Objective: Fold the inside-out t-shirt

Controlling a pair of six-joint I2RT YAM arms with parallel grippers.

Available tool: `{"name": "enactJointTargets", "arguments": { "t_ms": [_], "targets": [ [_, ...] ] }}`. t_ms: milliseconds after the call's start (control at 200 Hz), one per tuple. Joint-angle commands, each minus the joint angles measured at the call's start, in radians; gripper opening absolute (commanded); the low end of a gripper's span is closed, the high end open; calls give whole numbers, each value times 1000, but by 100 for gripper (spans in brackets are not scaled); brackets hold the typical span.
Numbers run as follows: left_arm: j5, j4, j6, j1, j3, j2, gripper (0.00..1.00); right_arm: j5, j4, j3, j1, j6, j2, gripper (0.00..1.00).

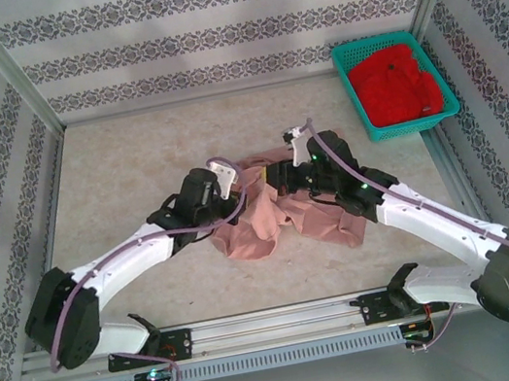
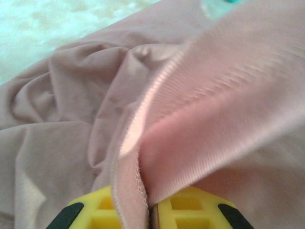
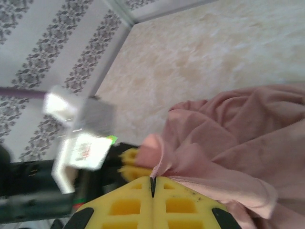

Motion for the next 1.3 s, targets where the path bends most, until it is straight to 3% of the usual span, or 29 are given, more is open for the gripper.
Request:
{"name": "enactJointTargets", "arguments": {
  "t_ms": [0,170,375,550,740,904,969,1094,1214,1294],
  "targets": [
    [280,0,11,-8,-39,-137,12,123,-120,28,-18,-100,-42,0],
    [509,67,-79,-7,-118,-224,9,127,-183,54,-81,-196,-53,0],
    [578,50,-39,-7,-149,-226,6,52,-293,120,-166,-275,-27,0],
    [475,28,4,4,-186,-246,9,-24,-363,147,-204,-311,16,0],
    [283,-26,24,7,-178,-249,38,-133,-360,126,-193,-304,60,0],
    [261,-29,21,6,-163,-224,56,-162,-343,110,-179,-289,79,0],
    [274,-18,7,0,-145,-193,59,-163,-348,111,-174,-289,79,0],
    [192,-2,-11,-19,-98,-110,61,-155,-359,107,-173,-288,60,0],
    [99,-9,-31,-22,-19,-13,59,-154,-362,104,-174,-288,52,0],
    [120,-12,-31,-22,35,64,58,-155,-365,101,-174,-287,50,0]
  ]
}}
